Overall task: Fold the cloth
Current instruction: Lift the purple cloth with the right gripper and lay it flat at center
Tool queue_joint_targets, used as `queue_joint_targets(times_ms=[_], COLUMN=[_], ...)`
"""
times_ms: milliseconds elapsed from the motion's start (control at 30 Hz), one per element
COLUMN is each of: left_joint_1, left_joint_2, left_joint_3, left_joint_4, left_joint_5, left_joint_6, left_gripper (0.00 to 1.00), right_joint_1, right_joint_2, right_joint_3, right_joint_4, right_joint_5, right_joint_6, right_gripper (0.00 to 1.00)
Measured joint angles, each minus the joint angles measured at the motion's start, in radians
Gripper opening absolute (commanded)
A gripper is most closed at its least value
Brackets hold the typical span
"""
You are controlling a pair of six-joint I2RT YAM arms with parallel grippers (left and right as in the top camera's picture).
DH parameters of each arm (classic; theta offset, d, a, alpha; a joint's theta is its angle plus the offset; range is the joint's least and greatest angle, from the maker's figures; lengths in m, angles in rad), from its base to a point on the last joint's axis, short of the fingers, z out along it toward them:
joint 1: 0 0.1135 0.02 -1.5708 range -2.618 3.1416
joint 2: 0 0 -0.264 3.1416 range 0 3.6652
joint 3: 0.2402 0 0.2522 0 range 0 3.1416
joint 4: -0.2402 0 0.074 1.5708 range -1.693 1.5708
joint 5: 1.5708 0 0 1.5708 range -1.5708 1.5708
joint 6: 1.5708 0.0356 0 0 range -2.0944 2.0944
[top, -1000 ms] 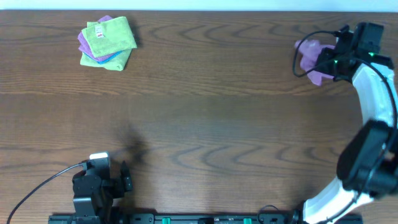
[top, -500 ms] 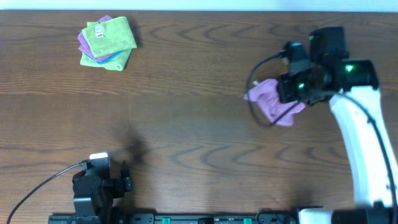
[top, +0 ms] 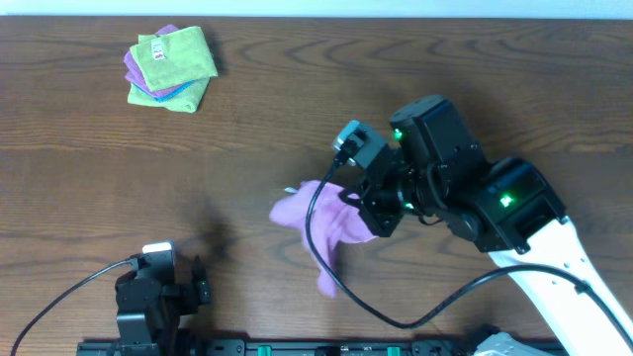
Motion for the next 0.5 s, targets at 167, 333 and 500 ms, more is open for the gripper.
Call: queue_joint_targets(times_ms=[167,333,500], left_joint_1=[0.0,0.0,0.0], left_joint_2=[0.0,0.0,0.0], left_joint_3=[0.0,0.0,0.0], left_joint_4=[0.0,0.0,0.002], left_joint_5=[0.0,0.0,0.0], left_joint_6=[0.0,0.0,0.0], left_gripper=[0.95,0.95,0.95], right_joint_1=[-0.005,-0.043,-0.148], right_joint_2=[0.019,0.169,0.459], right_joint_3=[0.0,0.006,0.011], right_joint_4=[0.066,0.217,0.549], right_joint_5=[0.008,0.111,0.402], right_joint_6=[0.011,-0.006,-0.021], right_gripper=[0.01,0.09,0.99])
